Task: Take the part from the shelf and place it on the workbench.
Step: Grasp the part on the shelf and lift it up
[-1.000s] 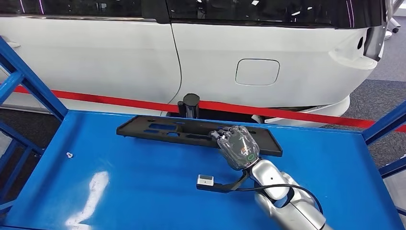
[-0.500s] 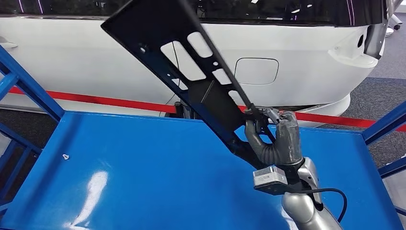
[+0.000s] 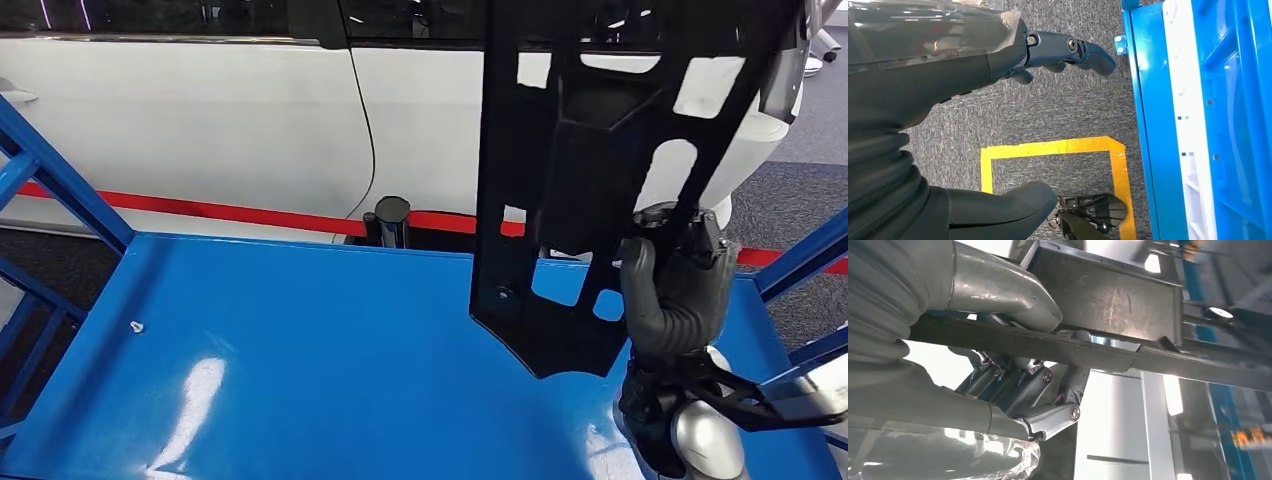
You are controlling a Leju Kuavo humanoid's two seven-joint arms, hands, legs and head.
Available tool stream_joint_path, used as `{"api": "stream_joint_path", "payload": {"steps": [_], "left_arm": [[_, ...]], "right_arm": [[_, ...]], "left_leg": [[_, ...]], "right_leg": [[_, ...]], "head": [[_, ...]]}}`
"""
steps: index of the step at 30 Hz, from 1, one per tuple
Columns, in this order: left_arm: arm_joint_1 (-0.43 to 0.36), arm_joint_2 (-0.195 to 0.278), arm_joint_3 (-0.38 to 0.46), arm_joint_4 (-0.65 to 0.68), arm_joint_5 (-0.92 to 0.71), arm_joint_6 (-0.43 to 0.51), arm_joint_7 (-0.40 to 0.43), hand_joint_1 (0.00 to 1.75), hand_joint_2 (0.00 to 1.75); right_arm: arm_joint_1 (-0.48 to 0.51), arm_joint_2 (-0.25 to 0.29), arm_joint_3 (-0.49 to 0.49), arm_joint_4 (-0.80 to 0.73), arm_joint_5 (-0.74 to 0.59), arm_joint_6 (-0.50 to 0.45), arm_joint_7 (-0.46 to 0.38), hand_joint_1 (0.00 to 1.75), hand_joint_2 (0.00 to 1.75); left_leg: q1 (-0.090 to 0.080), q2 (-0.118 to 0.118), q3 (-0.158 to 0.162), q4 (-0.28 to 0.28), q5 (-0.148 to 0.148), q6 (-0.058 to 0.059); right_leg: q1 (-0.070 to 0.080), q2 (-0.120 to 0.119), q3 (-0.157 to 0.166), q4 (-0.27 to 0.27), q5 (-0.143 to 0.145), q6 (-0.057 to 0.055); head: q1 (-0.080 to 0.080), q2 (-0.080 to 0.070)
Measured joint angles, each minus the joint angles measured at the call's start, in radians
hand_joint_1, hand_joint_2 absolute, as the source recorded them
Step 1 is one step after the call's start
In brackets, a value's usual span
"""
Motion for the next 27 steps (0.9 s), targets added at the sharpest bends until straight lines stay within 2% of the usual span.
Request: {"api": "stream_joint_path", "payload": {"steps": [5, 8, 10, 12, 14, 16, 17, 18, 19, 20, 21, 22, 23, 24, 27], "left_arm": [[0.000, -0.002, 0.008, 0.000, 0.013, -0.024, -0.005, 0.00, 1.75], [0.000, -0.002, 0.019, 0.000, 0.026, -0.043, -0.010, 0.00, 1.75], [0.000, -0.001, 0.023, 0.000, 0.029, -0.052, -0.017, 0.00, 1.75], [0.000, -0.002, 0.023, 0.000, 0.029, -0.056, -0.022, 0.00, 1.75], [0.000, -0.003, 0.023, 0.000, 0.029, -0.058, -0.022, 0.00, 1.75], [0.000, -0.004, 0.023, 0.000, 0.028, -0.060, -0.022, 0.00, 1.75], [0.000, -0.004, 0.023, 0.000, 0.028, -0.061, -0.022, 0.00, 1.75], [0.000, -0.004, 0.023, 0.000, 0.027, -0.061, -0.022, 0.00, 1.75], [0.000, -0.005, 0.023, 0.000, 0.027, -0.062, -0.022, 0.00, 1.75], [0.000, -0.006, 0.023, 0.000, 0.025, -0.063, -0.022, 0.00, 1.75], [0.000, -0.006, 0.023, 0.000, 0.024, -0.064, -0.021, 0.00, 1.75], [0.000, -0.004, 0.023, 0.000, 0.022, -0.065, -0.020, 0.00, 1.75], [0.000, -0.003, 0.023, 0.000, 0.020, -0.065, -0.018, 0.00, 1.75], [-0.001, -0.002, 0.023, 0.000, 0.019, -0.065, -0.017, 0.00, 1.75], [-0.001, -0.002, 0.023, 0.001, 0.013, -0.063, -0.014, 0.00, 1.75]], "right_arm": [[0.026, 0.043, -0.046, -0.043, -0.158, 0.129, 0.031, 1.75, 1.75], [0.040, 0.062, -0.059, -0.057, -0.181, 0.175, 0.044, 1.75, 1.75], [0.048, 0.071, -0.063, -0.063, -0.176, 0.189, 0.049, 1.75, 1.75], [0.055, 0.078, -0.066, -0.069, -0.169, 0.195, 0.052, 1.75, 1.75], [0.061, 0.082, -0.071, -0.074, -0.162, 0.197, 0.054, 1.75, 1.75], [0.068, 0.084, -0.075, -0.075, -0.156, 0.198, 0.055, 1.75, 1.75], [0.073, 0.085, -0.076, -0.075, -0.153, 0.199, 0.056, 1.75, 1.75], [0.077, 0.085, -0.077, -0.075, -0.151, 0.200, 0.056, 1.75, 1.75], [0.081, 0.085, -0.078, -0.075, -0.147, 0.202, 0.057, 1.75, 1.75], [0.084, 0.085, -0.079, -0.075, -0.143, 0.204, 0.057, 1.75, 1.75], [0.085, 0.086, -0.080, -0.075, -0.140, 0.206, 0.057, 1.75, 1.75], [0.085, 0.087, -0.081, -0.075, -0.137, 0.207, 0.057, 1.75, 1.75], [0.087, 0.088, -0.082, -0.075, -0.132, 0.208, 0.056, 1.75, 1.75], [0.089, 0.088, -0.082, -0.075, -0.127, 0.209, 0.054, 1.75, 1.75], [0.093, 0.092, -0.083, -0.075, -0.109, 0.208, 0.043, 1.75, 1.75]], "left_leg": [[-0.001, 0.000, 0.000, 0.001, -0.002, 0.003], [-0.004, 0.000, 0.000, 0.002, -0.005, 0.009], [-0.008, 0.000, 0.000, 0.002, -0.003, 0.015], [-0.003, 0.001, 0.010, -0.009, 0.010, 0.024], [0.005, 0.004, 0.020, -0.022, 0.024, 0.033], [0.007, 0.006, 0.019, -0.024, 0.028, 0.035], [0.008, 0.006, 0.017, -0.024, 0.029, 0.034], [0.010, 0.006, 0.015, -0.024, 0.030, 0.031], [0.014, 0.006, 0.013, -0.023, 0.031, 0.027], [0.019, 0.005, 0.012, -0.023, 0.031, 0.021], [0.023, 0.004, 0.011, -0.020, 0.031, 0.013], [0.026, 0.002, 0.007, -0.017, 0.031, 0.003], [0.026, 0.000, 0.005, -0.013, 0.030, -0.007], [0.025, -0.002, 0.001, -0.009, 0.031, -0.016], [0.028, -0.006, -0.006, -0.004, 0.032, -0.033]], "right_leg": [[-0.002, 0.000, 0.001, -0.001, 0.000, 0.001], [-0.006, 0.000, 0.002, -0.001, 0.000, 0.003], [-0.010, 0.000, 0.003, -0.002, 0.003, 0.009], [-0.010, 0.000, 0.000, 0.004, -0.001, 0.016], [-0.011, -0.001, -0.023, 0.061, -0.039, 0.015], [-0.018, -0.001, -0.070, 0.187, -0.102, 0.011], [-0.023, -0.001, -0.092, 0.246, -0.125, 0.015], [-0.029, -0.001, -0.101, 0.278, -0.134, 0.023], [-0.035, -0.001, -0.090, 0.270, -0.128, 0.036], [-0.042, -0.002, -0.058, 0.222, -0.109, 0.052], [-0.050, -0.004, -0.014, 0.147, -0.088, 0.068], [-0.053, -0.001, 0.028, 0.082, -0.072, 0.079], [-0.055, 0.003, 0.055, 0.037, -0.062, 0.082], [-0.055, 0.008, 0.067, 0.017, -0.061, 0.079], [-0.052, 0.014, 0.055, 0.022, -0.061, 0.054]], "head": [[0.000, 0.000], [-0.001, 0.000], [-0.001, 0.000], [0.000, 0.000], [0.002, 0.000], [0.003, 0.000], [0.004, 0.000], [0.003, 0.000], [0.004, 0.000], [0.004, 0.000], [0.004, 0.000], [0.006, 0.000], [0.008, 0.000], [0.009, 0.000], [0.007, 0.000]]}}
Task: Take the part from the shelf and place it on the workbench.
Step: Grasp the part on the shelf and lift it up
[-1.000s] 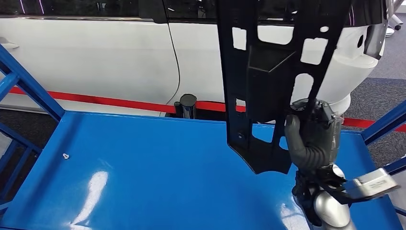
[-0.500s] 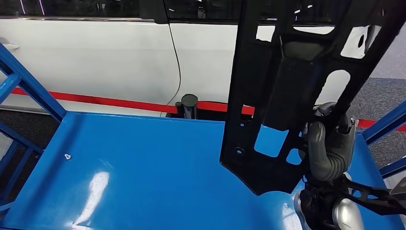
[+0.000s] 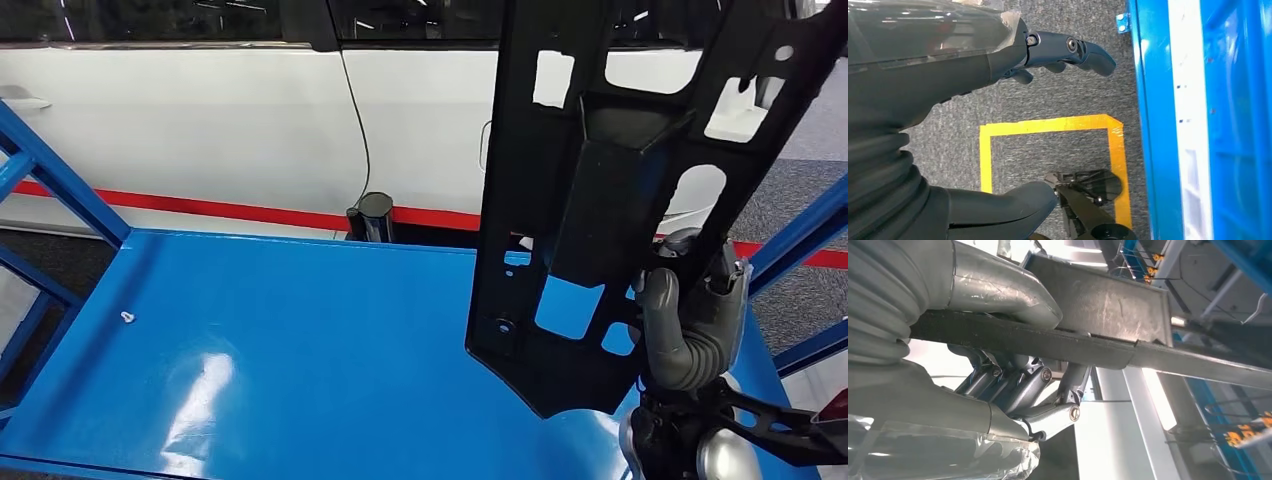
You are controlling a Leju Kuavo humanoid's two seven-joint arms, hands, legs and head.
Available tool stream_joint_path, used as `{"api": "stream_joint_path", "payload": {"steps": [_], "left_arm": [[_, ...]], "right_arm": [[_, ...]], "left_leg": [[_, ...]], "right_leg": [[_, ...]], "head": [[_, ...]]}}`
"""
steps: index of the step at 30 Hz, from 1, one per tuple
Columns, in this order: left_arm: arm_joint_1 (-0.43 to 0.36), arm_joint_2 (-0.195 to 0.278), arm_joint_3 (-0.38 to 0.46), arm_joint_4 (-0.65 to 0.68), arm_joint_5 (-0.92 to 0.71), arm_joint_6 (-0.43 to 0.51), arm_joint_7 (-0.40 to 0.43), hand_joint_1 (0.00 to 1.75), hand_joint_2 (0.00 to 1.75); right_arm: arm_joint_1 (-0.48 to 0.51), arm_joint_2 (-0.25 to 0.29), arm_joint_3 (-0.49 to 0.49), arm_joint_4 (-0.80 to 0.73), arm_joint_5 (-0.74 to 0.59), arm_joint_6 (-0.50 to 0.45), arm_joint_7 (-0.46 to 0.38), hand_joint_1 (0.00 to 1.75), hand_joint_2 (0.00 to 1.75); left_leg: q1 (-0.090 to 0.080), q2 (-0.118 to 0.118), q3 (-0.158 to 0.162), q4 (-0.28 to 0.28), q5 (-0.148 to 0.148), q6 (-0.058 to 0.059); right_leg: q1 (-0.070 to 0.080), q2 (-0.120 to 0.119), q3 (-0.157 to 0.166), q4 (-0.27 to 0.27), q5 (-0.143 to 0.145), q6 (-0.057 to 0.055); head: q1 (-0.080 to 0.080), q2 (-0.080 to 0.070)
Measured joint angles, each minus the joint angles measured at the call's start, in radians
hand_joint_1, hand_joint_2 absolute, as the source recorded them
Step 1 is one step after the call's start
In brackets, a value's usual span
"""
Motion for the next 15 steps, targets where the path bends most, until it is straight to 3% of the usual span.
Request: {"api": "stream_joint_path", "payload": {"steps": [2, 5, 6, 7, 8, 10, 12, 15], "left_arm": [[0.000, 0.000, 0.000, 0.000, -0.003, 0.001, 0.006, 0.00, 1.75], [-0.001, 0.000, 0.000, 0.000, -0.003, 0.002, 0.011, 0.00, 1.75], [-0.001, 0.000, 0.000, 0.000, -0.003, 0.003, 0.011, 0.00, 1.75], [-0.002, 0.001, 0.000, 0.000, -0.003, 0.004, 0.011, 0.00, 1.75], [-0.002, 0.000, 0.000, 0.000, -0.002, 0.005, 0.011, 0.00, 1.75], [-0.004, 0.002, 0.000, 0.000, -0.002, 0.006, 0.009, 0.00, 1.75], [-0.006, 0.003, 0.000, 0.000, -0.002, 0.008, 0.009, 0.00, 1.75], [-0.006, 0.004, 0.000, 0.000, -0.002, 0.009, 0.007, 0.00, 1.75]], "right_arm": [[0.001, 0.003, 0.000, 0.000, 0.007, -0.003, -0.008, 1.75, 1.75], [0.005, 0.008, -0.001, 0.000, 0.014, -0.007, -0.016, 1.75, 1.75], [0.006, 0.010, -0.001, 0.000, 0.015, -0.009, -0.017, 1.75, 1.75], [0.008, 0.011, 0.000, 0.000, 0.017, -0.011, -0.017, 1.75, 1.75], [0.008, 0.012, 0.000, 0.000, 0.019, -0.012, -0.017, 1.75, 1.75], [0.009, 0.015, 0.000, 0.000, 0.024, -0.012, -0.017, 1.75, 1.75], [0.009, 0.017, 0.000, 0.000, 0.028, -0.012, -0.017, 1.75, 1.75], [0.009, 0.020, 0.001, 0.000, 0.036, -0.011, -0.017, 1.75, 1.75]], "left_leg": [[0.003, 0.004, -0.021, 0.047, -0.044, -0.003], [-0.003, 0.008, -0.088, 0.228, -0.162, 0.002], [-0.005, 0.008, -0.100, 0.271, -0.181, 0.004], [-0.007, 0.008, -0.096, 0.282, -0.181, 0.010], [-0.011, 0.008, -0.073, 0.259, -0.165, 0.017], [-0.022, 0.008, 0.016, 0.131, -0.120, 0.041], [-0.036, 0.010, 0.082, 0.027, -0.096, 0.055], [-0.047, 0.011, 0.085, -0.003, -0.075, 0.062]], "right_leg": [[0.002, -0.002, -0.011, 0.000, 0.010, -0.019], [0.017, -0.006, -0.035, 0.000, 0.027, -0.046], [0.023, -0.007, -0.044, 0.000, 0.033, -0.052], [0.029, -0.008, -0.052, 0.000, 0.039, -0.057], [0.035, -0.008, -0.060, 0.000, 0.046, -0.060], [0.042, -0.008, -0.073, 0.001, 0.061, -0.060], [0.046, -0.010, -0.078, 0.000, 0.074, -0.053], [0.041, -0.016, -0.080, -0.006, 0.093, -0.032]], "head": [[-0.002, 0.000], [-0.004, 0.000], [-0.004, 0.000], [-0.004, 0.000], [-0.004, 0.000], [-0.003, 0.000], [-0.002, 0.000], [-0.004, 0.000]]}}
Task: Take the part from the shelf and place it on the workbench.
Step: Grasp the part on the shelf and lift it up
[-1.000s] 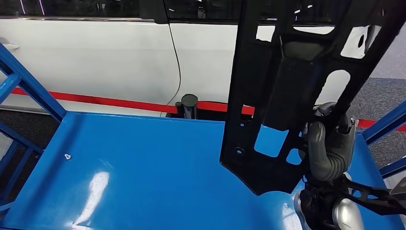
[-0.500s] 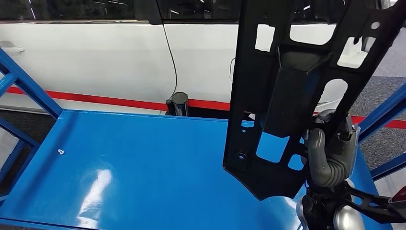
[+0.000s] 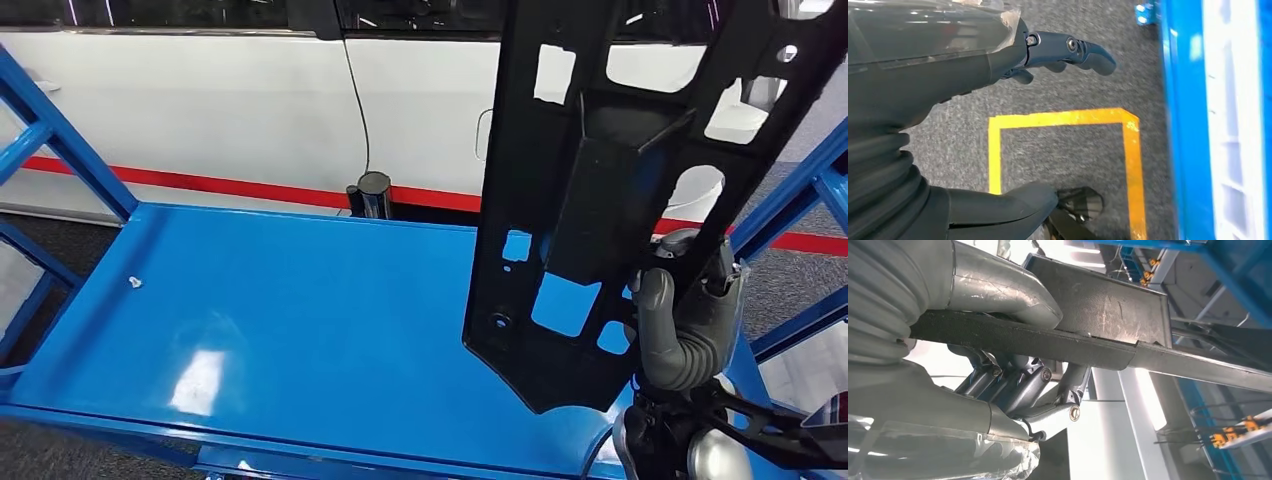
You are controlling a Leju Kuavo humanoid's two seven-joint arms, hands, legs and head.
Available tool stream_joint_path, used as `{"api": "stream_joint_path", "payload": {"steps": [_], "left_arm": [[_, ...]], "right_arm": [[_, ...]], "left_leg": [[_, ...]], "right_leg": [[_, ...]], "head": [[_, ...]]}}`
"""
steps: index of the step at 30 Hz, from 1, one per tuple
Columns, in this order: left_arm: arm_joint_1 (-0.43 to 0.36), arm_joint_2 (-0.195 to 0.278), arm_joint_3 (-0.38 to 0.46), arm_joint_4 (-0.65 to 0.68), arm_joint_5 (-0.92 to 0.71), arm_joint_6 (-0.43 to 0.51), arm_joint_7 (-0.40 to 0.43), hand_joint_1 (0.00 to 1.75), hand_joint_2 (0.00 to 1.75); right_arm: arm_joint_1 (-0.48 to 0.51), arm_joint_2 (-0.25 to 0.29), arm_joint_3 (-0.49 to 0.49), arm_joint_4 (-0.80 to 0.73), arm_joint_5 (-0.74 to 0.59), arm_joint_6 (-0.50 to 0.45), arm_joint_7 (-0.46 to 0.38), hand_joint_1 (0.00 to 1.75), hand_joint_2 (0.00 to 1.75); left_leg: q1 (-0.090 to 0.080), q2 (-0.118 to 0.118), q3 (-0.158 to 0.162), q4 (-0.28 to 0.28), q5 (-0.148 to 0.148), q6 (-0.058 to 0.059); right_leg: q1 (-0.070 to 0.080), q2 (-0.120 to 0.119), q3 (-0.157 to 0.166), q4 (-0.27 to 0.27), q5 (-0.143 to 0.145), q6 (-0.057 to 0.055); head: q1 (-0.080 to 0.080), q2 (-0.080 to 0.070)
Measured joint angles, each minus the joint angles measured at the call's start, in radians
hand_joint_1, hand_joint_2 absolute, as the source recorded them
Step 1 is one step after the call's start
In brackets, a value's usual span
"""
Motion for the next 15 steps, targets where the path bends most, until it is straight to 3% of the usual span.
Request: {"api": "stream_joint_path", "payload": {"steps": [2, 5, 6, 7, 8, 10, 11, 12, 13, 15], "left_arm": [[0.001, 0.000, 0.000, 0.000, 0.000, 0.000, 0.000, 0.00, 1.75], [0.001, -0.001, 0.000, 0.000, -0.002, 0.000, 0.001, 0.00, 1.75], [0.002, -0.002, 0.000, 0.000, -0.003, 0.000, 0.002, 0.00, 1.75], [0.002, -0.002, 0.000, 0.000, -0.003, 0.000, 0.002, 0.00, 1.75], [0.002, -0.003, 0.000, 0.000, -0.003, 0.000, 0.002, 0.00, 1.75], [0.002, -0.005, 0.000, 0.000, -0.003, 0.000, 0.002, 0.00, 1.75], [0.002, -0.005, 0.000, 0.000, -0.003, 0.000, 0.002, 0.00, 1.75], [0.002, -0.004, 0.000, 0.000, -0.003, 0.000, 0.002, 0.00, 1.75], [0.002, -0.004, 0.000, 0.000, -0.003, 0.000, 0.002, 0.00, 1.75], [0.003, -0.004, 0.000, 0.000, -0.003, 0.000, 0.002, 0.00, 1.75]], "right_arm": [[0.001, 0.001, 0.000, 0.000, 0.002, 0.000, 0.000, 1.75, 1.75], [0.003, 0.001, 0.000, 0.000, 0.006, 0.002, 0.000, 1.75, 1.75], [0.005, 0.001, 0.000, 0.000, 0.007, 0.004, 0.000, 1.75, 1.75], [0.007, 0.001, 0.000, 0.000, 0.008, 0.006, 0.000, 1.75, 1.75], [0.008, 0.001, 0.001, 0.000, 0.009, 0.007, 0.000, 1.75, 1.75], [0.009, 0.001, 0.001, 0.000, 0.009, 0.009, 0.000, 1.75, 1.75], [0.008, 0.001, 0.001, 0.000, 0.009, 0.010, 0.000, 1.75, 1.75], [0.009, 0.001, 0.001, -0.001, 0.009, 0.010, 0.000, 1.75, 1.75], [0.009, 0.001, 0.001, -0.001, 0.009, 0.010, 0.000, 1.75, 1.75], [0.010, 0.001, 0.001, -0.003, 0.011, 0.011, -0.001, 1.75, 1.75]], "left_leg": [[0.004, 0.004, -0.016, -0.014, 0.027, 0.010], [0.008, 0.010, -0.056, -0.021, 0.066, 0.016], [0.009, 0.011, -0.070, -0.020, 0.077, 0.014], [0.010, 0.013, -0.084, -0.019, 0.089, 0.012], [0.011, 0.014, -0.098, -0.017, 0.099, 0.008], [0.015, 0.015, -0.121, -0.011, 0.117, -0.002], [0.015, 0.015, -0.132, -0.007, 0.124, -0.008], [0.014, 0.014, -0.139, -0.003, 0.131, -0.015], [0.013, 0.014, -0.144, -0.001, 0.138, -0.021], [0.012, 0.012, -0.148, 0.000, 0.153, -0.032]], "right_leg": [[0.000, 0.000, -0.016, 0.020, -0.024, 0.003], [-0.005, 0.001, -0.062, 0.173, -0.146, -0.007], [-0.008, 0.000, -0.069, 0.231, -0.171, -0.003], [-0.011, 0.000, -0.064, 0.266, -0.179, 0.007], [-0.014, 0.000, -0.044, 0.268, -0.170, 0.021], [-0.022, -0.001, 0.048, 0.163, -0.136, 0.047], [-0.022, 0.000, 0.104, 0.085, -0.134, 0.052], [-0.021, 0.000, 0.146, 0.024, -0.138, 0.049], [-0.020, 0.000, 0.168, -0.016, -0.147, 0.043], [-0.016, 0.001, 0.163, -0.028, -0.147, 0.024]], "head": [[0.002, 0.000], [0.006, 0.000], [0.007, 0.000], [0.007, 0.000], [0.007, 0.000], [0.007, 0.000], [0.008, 0.000], [0.008, 0.000], [0.008, 0.000], [0.006, 0.000]]}}
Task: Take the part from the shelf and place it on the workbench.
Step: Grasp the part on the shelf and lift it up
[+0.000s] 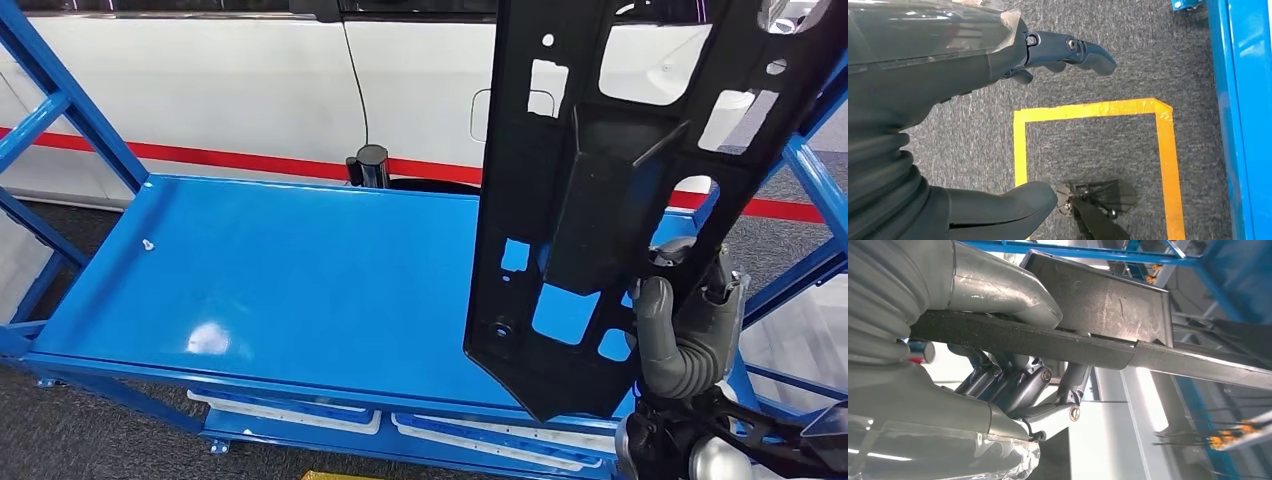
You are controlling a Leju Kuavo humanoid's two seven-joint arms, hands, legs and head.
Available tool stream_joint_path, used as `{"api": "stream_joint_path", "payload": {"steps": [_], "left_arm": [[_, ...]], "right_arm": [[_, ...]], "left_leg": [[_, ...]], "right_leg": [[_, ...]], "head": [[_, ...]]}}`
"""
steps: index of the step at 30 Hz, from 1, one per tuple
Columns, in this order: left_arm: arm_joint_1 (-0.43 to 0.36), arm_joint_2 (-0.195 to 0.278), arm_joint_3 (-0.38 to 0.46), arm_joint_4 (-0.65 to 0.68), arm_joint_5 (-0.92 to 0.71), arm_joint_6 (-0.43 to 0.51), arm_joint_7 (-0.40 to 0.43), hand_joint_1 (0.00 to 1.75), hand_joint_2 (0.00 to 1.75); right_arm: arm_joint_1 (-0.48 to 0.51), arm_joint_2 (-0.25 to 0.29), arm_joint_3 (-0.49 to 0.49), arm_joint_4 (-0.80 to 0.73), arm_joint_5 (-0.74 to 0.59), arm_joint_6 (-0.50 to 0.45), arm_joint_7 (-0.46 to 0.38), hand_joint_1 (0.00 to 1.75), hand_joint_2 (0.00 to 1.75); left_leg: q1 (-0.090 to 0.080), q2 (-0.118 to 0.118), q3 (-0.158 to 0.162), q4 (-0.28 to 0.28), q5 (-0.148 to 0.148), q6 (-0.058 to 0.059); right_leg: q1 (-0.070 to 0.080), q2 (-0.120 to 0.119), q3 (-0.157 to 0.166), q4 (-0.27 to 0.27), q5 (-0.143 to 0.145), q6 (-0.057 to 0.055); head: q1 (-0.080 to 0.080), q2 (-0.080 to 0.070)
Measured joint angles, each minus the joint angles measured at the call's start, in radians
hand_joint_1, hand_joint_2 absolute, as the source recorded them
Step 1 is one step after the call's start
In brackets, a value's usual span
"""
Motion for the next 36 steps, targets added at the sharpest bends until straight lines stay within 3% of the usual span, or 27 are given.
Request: {"api": "stream_joint_path", "payload": {"steps": [2, 4, 6, 7, 8, 9, 10, 12, 14, 16, 17, 18, 20, 21, 22, 23, 24, 26, 27, 28, 29, 31, 32, 33, 34, 36], "left_arm": [[0.002, 0.000, 0.000, 0.000, 0.000, 0.000, 0.000, 0.00, 1.75], [0.002, -0.001, 0.000, 0.001, 0.001, 0.001, 0.000, 0.00, 1.75], [0.002, -0.001, 0.000, 0.001, 0.002, 0.002, 0.000, 0.00, 1.75], [0.002, -0.001, 0.000, 0.001, 0.002, 0.002, -0.001, 0.00, 1.75], [0.002, -0.002, 0.000, 0.001, 0.003, 0.002, -0.001, 0.00, 1.75], [0.002, -0.002, 0.000, 0.001, 0.004, 0.002, -0.002, 0.00, 1.75], [0.002, -0.003, 0.000, 0.001, 0.004, 0.002, -0.004, 0.00, 1.75], [0.001, -0.003, 0.001, 0.000, 0.005, 0.002, -0.008, 0.00, 1.75], [0.001, -0.003, 0.001, 0.000, 0.005, 0.002, -0.012, 0.00, 1.75], [0.003, -0.004, 0.001, 0.001, 0.005, 0.002, -0.014, 0.00, 1.75], [0.004, -0.004, 0.001, 0.001, 0.005, 0.002, -0.014, 0.00, 1.75], [0.004, -0.004, 0.001, 0.001, 0.006, 0.002, -0.015, 0.00, 1.75], [0.004, -0.003, 0.001, 0.001, 0.006, 0.002, -0.015, 0.00, 1.75], [0.004, -0.003, 0.001, 0.001, 0.006, 0.002, -0.015, 0.00, 1.75], [0.004, -0.003, 0.001, 0.001, 0.006, 0.002, -0.015, 0.00, 1.75], [0.004, -0.004, 0.001, 0.001, 0.006, 0.002, -0.015, 0.00, 1.75], [0.004, -0.004, 0.001, 0.001, 0.006, 0.002, -0.015, 0.00, 1.75], [0.005, -0.005, 0.001, 0.001, 0.006, 0.002, -0.015, 0.00, 1.75], [0.004, -0.005, 0.001, 0.001, 0.006, 0.002, -0.015, 0.00, 1.75], [0.004, -0.005, 0.001, 0.001, 0.006, 0.002, -0.015, 0.00, 1.75], [0.005, -0.005, 0.001, 0.001, 0.007, 0.002, -0.015, 0.00, 1.75], [0.006, -0.005, 0.002, 0.001, 0.011, 0.002, -0.015, 0.00, 1.75], [0.008, -0.005, 0.005, 0.002, 0.015, 0.003, -0.016, 0.00, 1.75], [0.010, -0.006, 0.008, 0.003, 0.019, 0.006, -0.017, 0.00, 1.75], [0.012, -0.007, 0.012, 0.003, 0.024, 0.009, -0.018, 0.00, 1.75], [0.014, -0.010, 0.020, 0.004, 0.035, 0.017, -0.019, 0.00, 1.75]], "right_arm": [[0.000, 0.000, 0.000, -0.001, 0.007, 0.000, -0.002, 1.75, 1.75], [0.000, 0.001, 0.000, -0.001, 0.019, 0.001, -0.004, 1.75, 1.75], [0.002, 0.001, 0.001, -0.001, 0.029, 0.002, -0.006, 1.75, 1.75], [0.003, 0.001, 0.002, -0.001, 0.032, 0.003, -0.006, 1.75, 1.75], [0.003, 0.000, 0.003, -0.001, 0.034, 0.004, -0.007, 1.75, 1.75], [0.004, 0.000, 0.004, -0.001, 0.035, 0.004, -0.007, 1.75, 1.75], [0.004, 0.000, 0.005, -0.001, 0.036, 0.004, -0.007, 1.75, 1.75], [0.003, 0.000, 0.006, -0.001, 0.038, 0.004, -0.008, 1.75, 1.75], [0.002, 0.000, 0.007, -0.001, 0.040, 0.005, -0.008, 1.75, 1.75], [0.002, 0.000, 0.008, -0.001, 0.041, 0.005, -0.009, 1.75, 1.75], [0.003, -0.001, 0.008, -0.001, 0.041, 0.005, -0.009, 1.75, 1.75], [0.005, -0.002, 0.008, -0.001, 0.041, 0.006, -0.010, 1.75, 1.75], [0.010, -0.004, 0.010, -0.001, 0.043, 0.008, -0.013, 1.75, 1.75], [0.013, -0.005, 0.010, 0.000, 0.044, 0.010, -0.015, 1.75, 1.75], [0.016, -0.006, 0.011, 0.000, 0.044, 0.012, -0.016, 1.75, 1.75], [0.019, -0.008, 0.012, 0.001, 0.045, 0.015, -0.018, 1.75, 1.75], [0.021, -0.009, 0.013, 0.003, 0.045, 0.017, -0.018, 1.75, 1.75], [0.023, -0.012, 0.015, 0.006, 0.044, 0.021, -0.019, 1.75, 1.75], [0.023, -0.013, 0.016, 0.006, 0.044, 0.021, -0.020, 1.75, 1.75], [0.023, -0.013, 0.017, 0.007, 0.043, 0.021, -0.020, 1.75, 1.75], [0.023, -0.014, 0.018, 0.007, 0.042, 0.021, -0.020, 1.75, 1.75], [0.025, -0.015, 0.021, 0.011, 0.035, 0.023, -0.020, 1.75, 1.75], [0.024, -0.016, 0.025, 0.015, 0.029, 0.026, -0.019, 1.75, 1.75], [0.025, -0.017, 0.030, 0.021, 0.022, 0.030, -0.017, 1.75, 1.75], [0.025, -0.017, 0.037, 0.029, 0.015, 0.036, -0.015, 1.75, 1.75], [0.027, -0.019, 0.055, 0.050, 0.000, 0.049, -0.014, 1.75, 1.75]], "left_leg": [[0.003, -0.003, -0.013, 0.028, -0.025, -0.010], [0.006, -0.007, -0.041, 0.119, -0.113, -0.018], [0.007, -0.010, -0.065, 0.240, -0.196, -0.022], [0.007, -0.011, -0.065, 0.276, -0.209, -0.023], [0.007, -0.011, -0.052, 0.284, -0.202, -0.022], [0.008, -0.011, -0.021, 0.256, -0.179, -0.019], [0.008, -0.011, 0.023, 0.202, -0.154, -0.015], [0.005, -0.015, 0.121, 0.060, -0.140, -0.005], [-0.003, -0.018, 0.157, -0.014, -0.148, 0.006], [-0.008, -0.016, 0.143, -0.021, -0.131, 0.021], [-0.008, -0.014, 0.134, -0.025, -0.119, 0.030], [-0.006, -0.010, 0.122, -0.028, -0.103, 0.039], [-0.005, -0.005, 0.091, -0.030, -0.075, 0.048], [-0.005, -0.004, 0.076, -0.029, -0.062, 0.049], [-0.006, -0.003, 0.060, -0.029, -0.049, 0.049], [-0.006, -0.003, 0.044, -0.028, -0.036, 0.048], [-0.006, -0.002, 0.028, -0.026, -0.023, 0.045], [-0.006, -0.002, 0.000, -0.024, 0.002, 0.039], [-0.007, -0.002, -0.010, -0.022, 0.013, 0.034], [-0.008, -0.003, -0.017, -0.022, 0.024, 0.029], [-0.009, -0.003, -0.020, -0.023, 0.034, 0.023], [-0.007, -0.004, -0.024, -0.026, 0.052, 0.011], [-0.004, -0.006, -0.029, -0.020, 0.043, 0.005], [-0.002, -0.008, -0.037, -0.002, 0.015, -0.001], [0.001, -0.010, -0.049, 0.037, -0.034, -0.007], [0.005, -0.011, -0.079, 0.165, -0.145, -0.017]], "right_leg": [[-0.004, -0.002, -0.013, 0.000, 0.014, -0.023], [-0.005, -0.005, -0.029, 0.000, 0.034, -0.047], [0.000, -0.006, -0.054, 0.001, 0.055, -0.058], [0.002, -0.006, -0.068, 0.002, 0.066, -0.058], [0.004, -0.006, -0.082, 0.004, 0.076, -0.057], [0.005, -0.005, -0.095, 0.006, 0.086, -0.055], [0.005, -0.005, -0.107, 0.007, 0.094, -0.052], [0.008, -0.005, -0.124, 0.009, 0.112, -0.042], [0.010, -0.006, -0.131, 0.008, 0.129, -0.029], [0.007, -0.007, -0.135, 0.002, 0.145, -0.015], [0.006, -0.007, -0.144, 0.010, 0.134, -0.014], [0.006, -0.006, -0.158, 0.035, 0.107, -0.017], [0.005, -0.005, -0.197, 0.144, 0.012, -0.030], [0.005, -0.005, -0.211, 0.210, -0.027, -0.031], [0.004, -0.005, -0.216, 0.263, -0.047, -0.026], [0.004, -0.004, -0.206, 0.289, -0.048, -0.017], [0.004, -0.004, -0.177, 0.279, -0.032, -0.005], [0.004, -0.004, -0.071, 0.157, 0.002, 0.009], [0.006, -0.004, -0.011, 0.072, 0.002, 0.005], [0.009, -0.004, 0.029, 0.008, -0.005, -0.002], [0.012, -0.004, 0.049, -0.030, -0.014, -0.011], [0.013, -0.004, 0.044, -0.043, -0.009, -0.029], [0.011, -0.005, 0.036, -0.042, 0.000, -0.040], [0.009, -0.006, 0.026, -0.043, 0.011, -0.051], [0.006, -0.008, 0.014, -0.044, 0.024, -0.060], [0.008, -0.009, -0.013, -0.042, 0.049, -0.068]], "head": [[-0.002, 0.000], [-0.004, 0.000], [-0.005, 0.000], [-0.005, 0.000], [-0.005, 0.000], [-0.005, 0.000], [-0.005, 0.000], [-0.005, 0.000], [-0.003, 0.000], [-0.002, 0.000], [-0.002, 0.000], [0.001, 0.000], [0.004, 0.000], [0.005, 0.000], [0.005, 0.000], [0.005, 0.000], [0.005, 0.000], [0.005, 0.000], [0.005, 0.000], [0.005, 0.000], [0.005, 0.000], [0.005, 0.000], [0.005, 0.000], [0.003, 0.000], [0.001, 0.000], [-0.004, 0.000]]}}
